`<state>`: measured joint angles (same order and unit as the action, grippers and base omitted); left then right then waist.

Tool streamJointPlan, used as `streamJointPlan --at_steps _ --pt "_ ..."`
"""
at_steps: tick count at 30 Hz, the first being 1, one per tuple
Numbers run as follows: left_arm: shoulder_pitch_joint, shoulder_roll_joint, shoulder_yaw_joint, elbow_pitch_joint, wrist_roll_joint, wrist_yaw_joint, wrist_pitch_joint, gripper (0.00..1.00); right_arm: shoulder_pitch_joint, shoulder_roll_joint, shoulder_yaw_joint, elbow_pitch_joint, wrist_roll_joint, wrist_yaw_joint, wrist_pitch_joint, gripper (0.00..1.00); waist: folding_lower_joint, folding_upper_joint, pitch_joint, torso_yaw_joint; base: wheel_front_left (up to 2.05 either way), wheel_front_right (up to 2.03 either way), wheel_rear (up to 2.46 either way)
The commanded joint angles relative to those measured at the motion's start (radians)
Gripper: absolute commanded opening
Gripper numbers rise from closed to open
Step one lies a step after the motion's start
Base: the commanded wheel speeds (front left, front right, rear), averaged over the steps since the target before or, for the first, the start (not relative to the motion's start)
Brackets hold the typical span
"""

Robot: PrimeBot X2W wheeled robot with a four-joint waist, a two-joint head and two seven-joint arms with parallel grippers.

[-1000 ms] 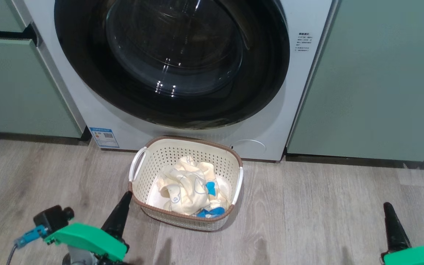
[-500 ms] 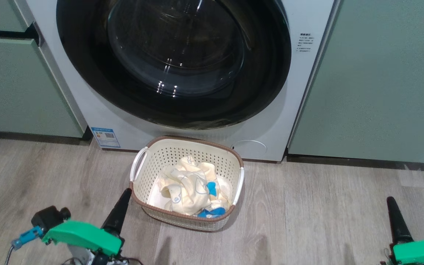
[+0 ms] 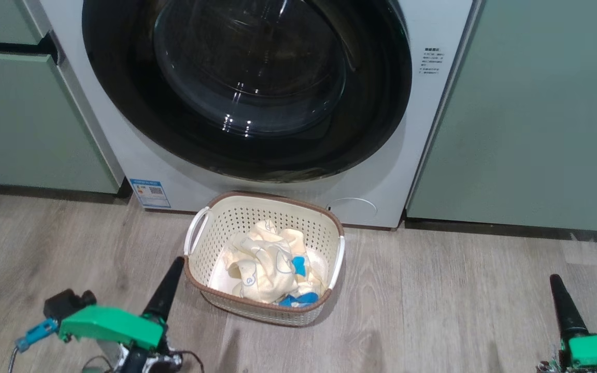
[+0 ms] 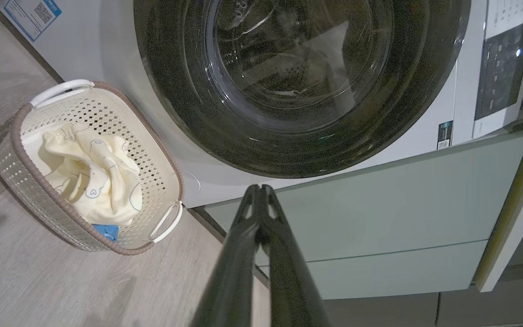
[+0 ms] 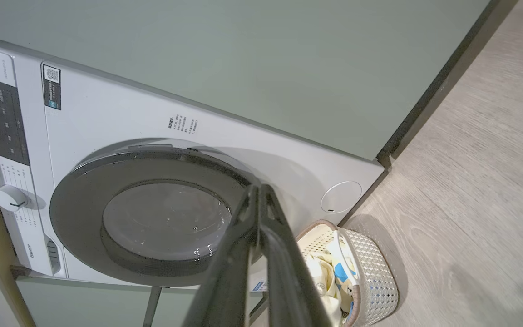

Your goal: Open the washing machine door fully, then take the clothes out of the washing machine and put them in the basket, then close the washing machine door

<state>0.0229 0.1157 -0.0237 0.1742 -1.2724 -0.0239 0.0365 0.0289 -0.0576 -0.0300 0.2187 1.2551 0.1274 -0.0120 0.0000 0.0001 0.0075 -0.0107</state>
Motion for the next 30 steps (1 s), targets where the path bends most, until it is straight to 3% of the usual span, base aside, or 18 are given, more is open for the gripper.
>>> streamJointPlan --at_steps 1,30 --pt "-0.065 0.005 0.043 -0.024 -0.028 -0.013 0.007 0.0 -0.066 -0.023 0.005 -0.025 0.031 0.002 0.009 0.0 0.0 -0.0001 0.0 0.0 0.0 0.0 0.0" --pt "-0.121 -0.045 0.11 0.059 -0.311 -0.095 0.055 0.0 -0.125 -0.022 -0.037 0.018 0.343 0.003 0.082 0.0 0.0 -0.0001 -0.004 0.009 0.0 0.0 0.0"
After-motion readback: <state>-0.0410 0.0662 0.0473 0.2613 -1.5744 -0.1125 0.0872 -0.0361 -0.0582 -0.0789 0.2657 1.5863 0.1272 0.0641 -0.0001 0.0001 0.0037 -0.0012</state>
